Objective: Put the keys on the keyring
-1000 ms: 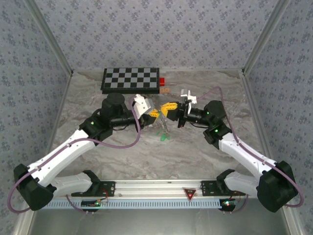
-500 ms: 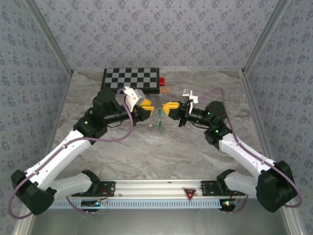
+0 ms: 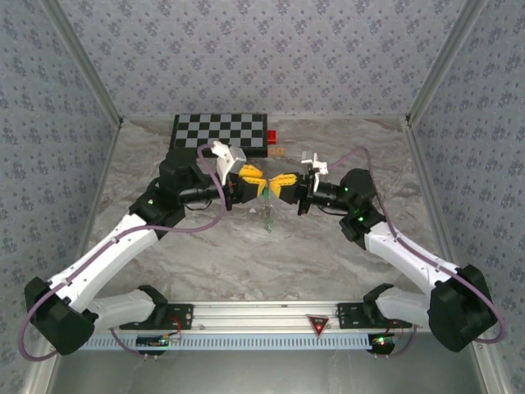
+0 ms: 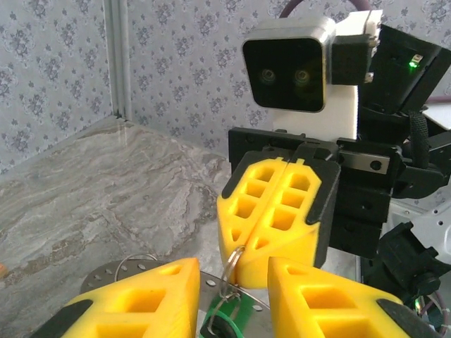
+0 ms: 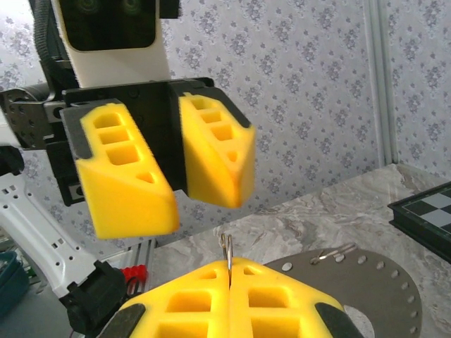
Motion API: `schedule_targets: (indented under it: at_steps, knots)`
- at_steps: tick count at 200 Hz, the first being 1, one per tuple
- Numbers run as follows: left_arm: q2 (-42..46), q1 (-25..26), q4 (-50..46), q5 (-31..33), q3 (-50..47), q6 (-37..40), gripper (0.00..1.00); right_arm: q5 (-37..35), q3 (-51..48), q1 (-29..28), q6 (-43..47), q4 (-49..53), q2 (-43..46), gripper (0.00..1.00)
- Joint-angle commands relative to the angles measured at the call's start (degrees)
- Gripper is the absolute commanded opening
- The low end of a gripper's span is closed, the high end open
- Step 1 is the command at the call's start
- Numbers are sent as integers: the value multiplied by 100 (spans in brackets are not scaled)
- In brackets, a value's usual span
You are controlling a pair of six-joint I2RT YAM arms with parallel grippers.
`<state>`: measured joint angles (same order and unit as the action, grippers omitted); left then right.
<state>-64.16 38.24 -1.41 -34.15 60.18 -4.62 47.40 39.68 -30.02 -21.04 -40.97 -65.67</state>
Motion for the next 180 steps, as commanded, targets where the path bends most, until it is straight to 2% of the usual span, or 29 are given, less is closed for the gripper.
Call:
schedule_targets:
  at_steps: [1, 42, 142, 166, 180]
  knots:
    - [-34, -8, 153, -125, 98, -35, 31, 112, 244, -30, -52, -254, 36, 0]
    - [-94, -17, 75, -5, 68, 33, 32, 137, 279, -28, -83, -262, 54, 0]
    - [-307, -14, 60, -326, 55, 60, 29, 156, 277, -47, -139, -348, 48, 0]
    - [-299, -10, 82, -457, 53, 76, 13, 156, 264, -43, -146, -350, 38, 0]
    - [-281, -15, 80, -457, 55, 96, 0, 151, 257, -43, -140, -344, 45, 0]
